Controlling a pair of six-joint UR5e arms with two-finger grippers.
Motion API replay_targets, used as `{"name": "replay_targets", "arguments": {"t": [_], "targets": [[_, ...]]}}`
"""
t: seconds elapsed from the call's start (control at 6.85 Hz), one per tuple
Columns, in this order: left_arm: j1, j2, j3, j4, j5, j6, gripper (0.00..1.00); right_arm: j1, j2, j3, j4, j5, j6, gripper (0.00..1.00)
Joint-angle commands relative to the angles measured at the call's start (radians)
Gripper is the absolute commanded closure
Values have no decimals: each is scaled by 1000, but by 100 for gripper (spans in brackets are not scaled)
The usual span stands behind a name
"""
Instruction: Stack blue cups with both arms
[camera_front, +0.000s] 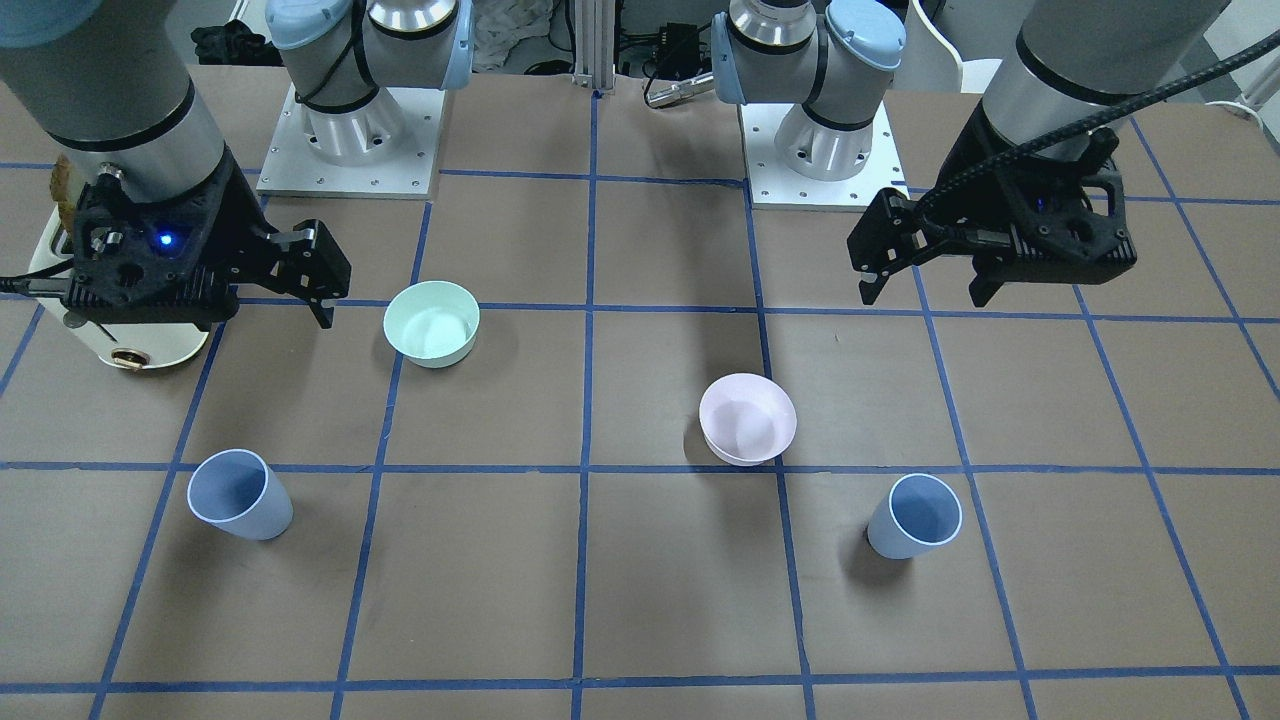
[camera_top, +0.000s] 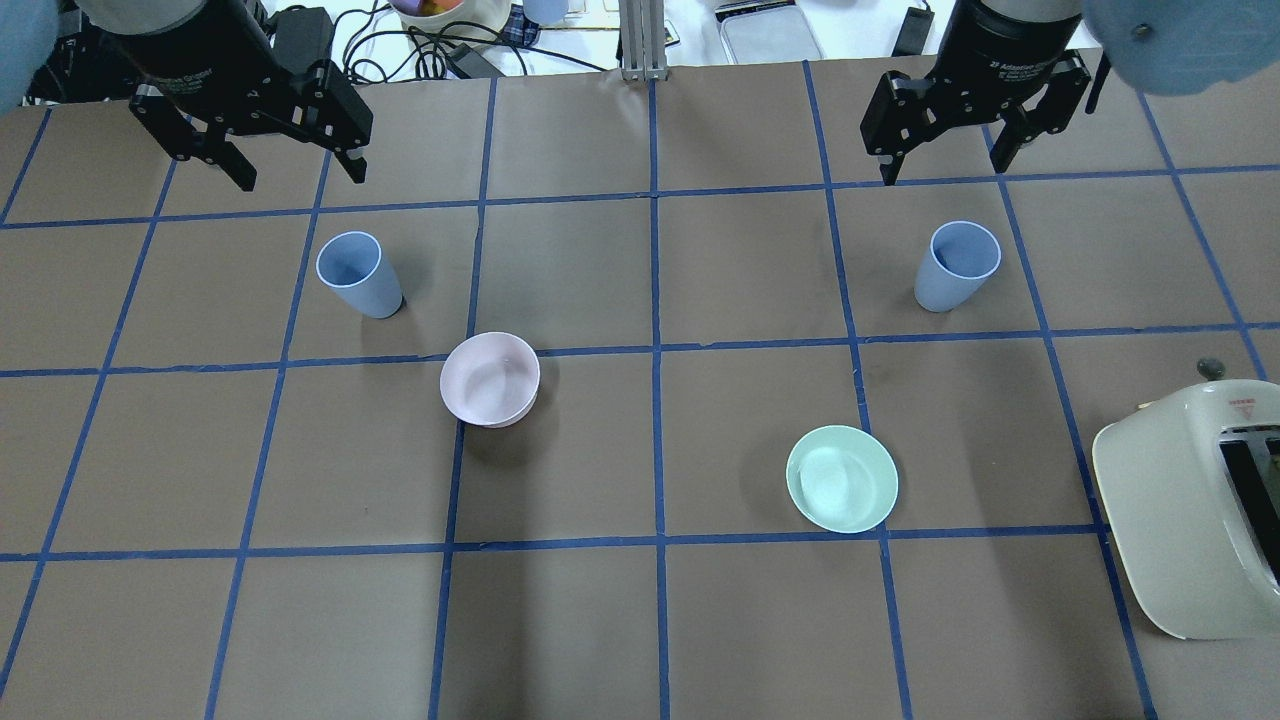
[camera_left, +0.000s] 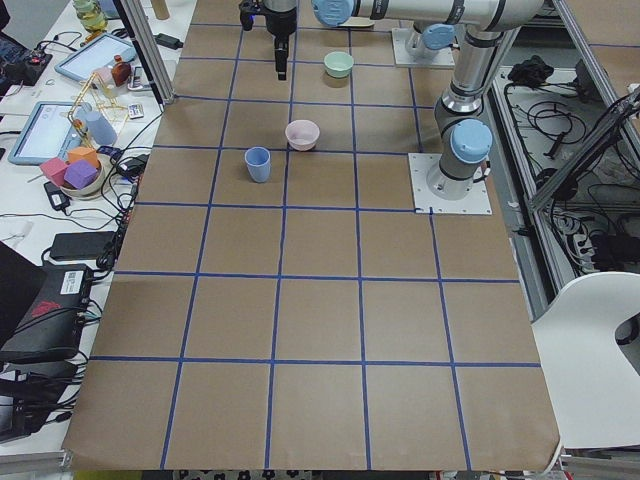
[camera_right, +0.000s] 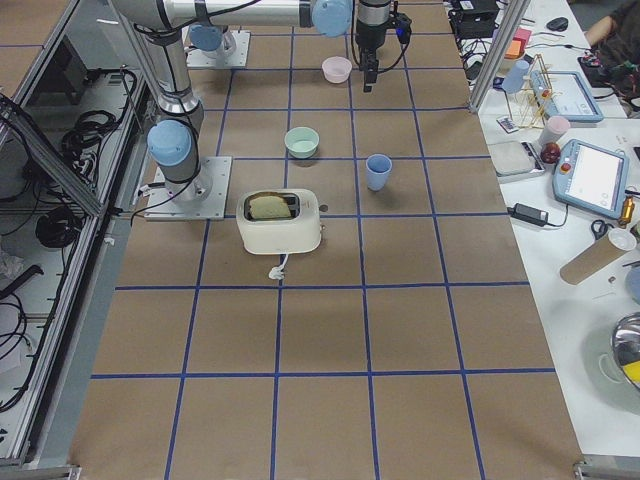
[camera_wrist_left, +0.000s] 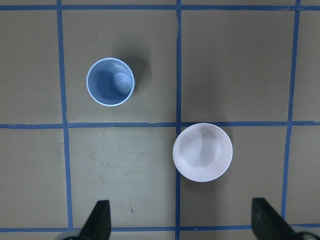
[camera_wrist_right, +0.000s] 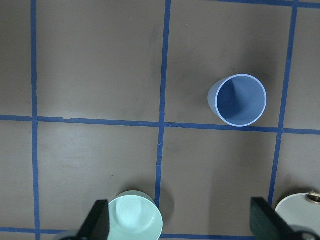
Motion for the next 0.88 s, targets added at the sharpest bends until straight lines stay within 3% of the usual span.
{"name": "replay_targets", "arguments": {"t": [0.0, 0.73], "targets": [[1, -1, -1, 0, 0, 0, 0, 0, 2, 0, 0, -1, 0, 0], [6, -36, 5, 16, 23, 0, 0, 0, 5, 0, 0, -1, 2, 0]]}}
